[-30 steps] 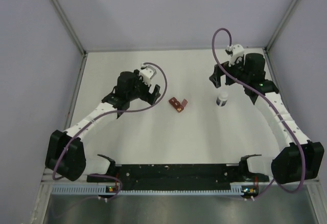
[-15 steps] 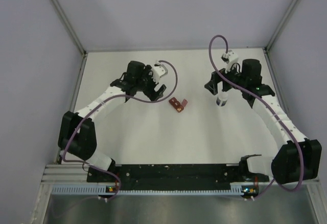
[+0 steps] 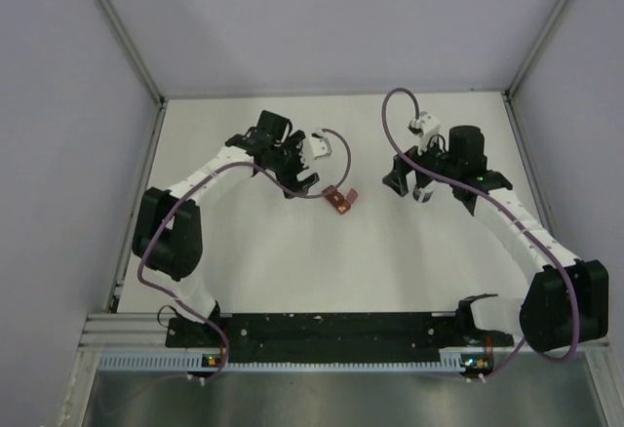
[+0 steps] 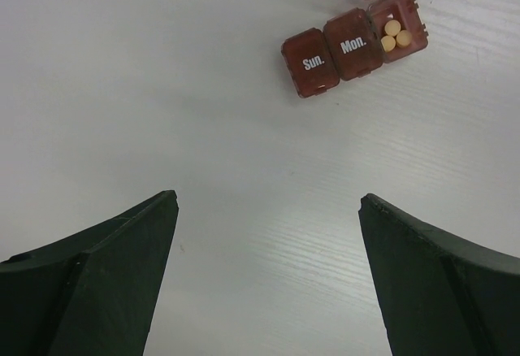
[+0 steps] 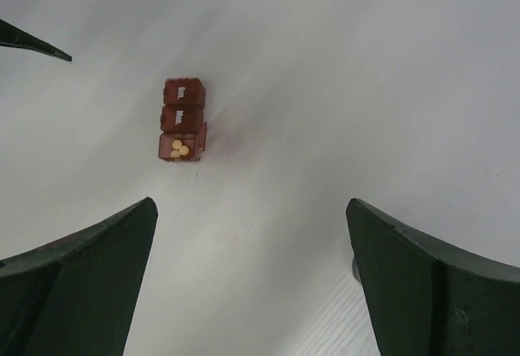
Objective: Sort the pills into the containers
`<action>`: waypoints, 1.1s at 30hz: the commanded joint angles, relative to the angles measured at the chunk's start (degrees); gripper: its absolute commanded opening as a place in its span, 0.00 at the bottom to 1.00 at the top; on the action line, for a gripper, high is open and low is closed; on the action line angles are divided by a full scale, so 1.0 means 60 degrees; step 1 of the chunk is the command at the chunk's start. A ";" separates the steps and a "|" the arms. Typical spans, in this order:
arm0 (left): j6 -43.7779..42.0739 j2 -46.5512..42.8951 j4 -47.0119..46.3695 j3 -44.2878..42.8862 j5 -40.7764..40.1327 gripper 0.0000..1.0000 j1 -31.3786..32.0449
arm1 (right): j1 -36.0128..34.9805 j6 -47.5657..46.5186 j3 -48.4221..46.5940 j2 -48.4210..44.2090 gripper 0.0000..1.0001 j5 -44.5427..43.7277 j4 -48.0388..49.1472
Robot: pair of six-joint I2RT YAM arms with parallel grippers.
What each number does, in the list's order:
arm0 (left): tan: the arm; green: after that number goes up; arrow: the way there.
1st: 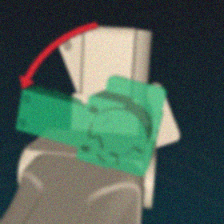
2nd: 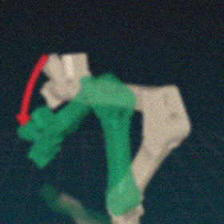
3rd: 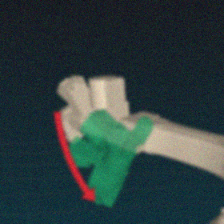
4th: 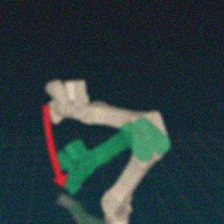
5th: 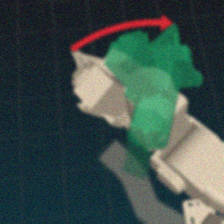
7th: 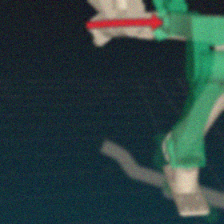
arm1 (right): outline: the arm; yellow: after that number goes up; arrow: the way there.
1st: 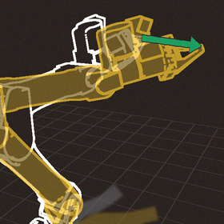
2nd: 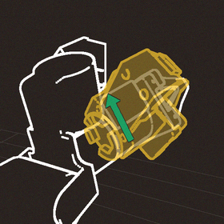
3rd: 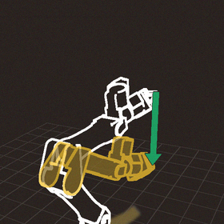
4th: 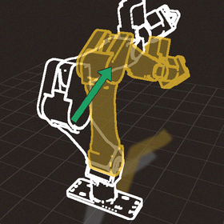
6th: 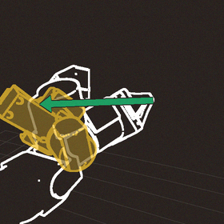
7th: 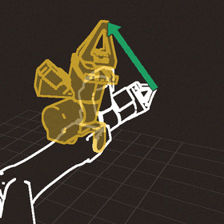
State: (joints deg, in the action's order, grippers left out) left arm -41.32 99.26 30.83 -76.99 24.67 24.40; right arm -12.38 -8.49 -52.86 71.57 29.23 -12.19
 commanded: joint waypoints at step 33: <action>-0.7613 0.2674 0.2375 -0.2563 0.0444 0.97 0.1045 | -0.0163 -0.0342 0.0270 -0.0136 0.99 -0.0286 0.0302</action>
State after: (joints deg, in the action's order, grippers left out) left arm -79.26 113.91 41.89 -89.56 25.78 29.82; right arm -12.73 -9.89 -50.98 71.46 29.50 -11.97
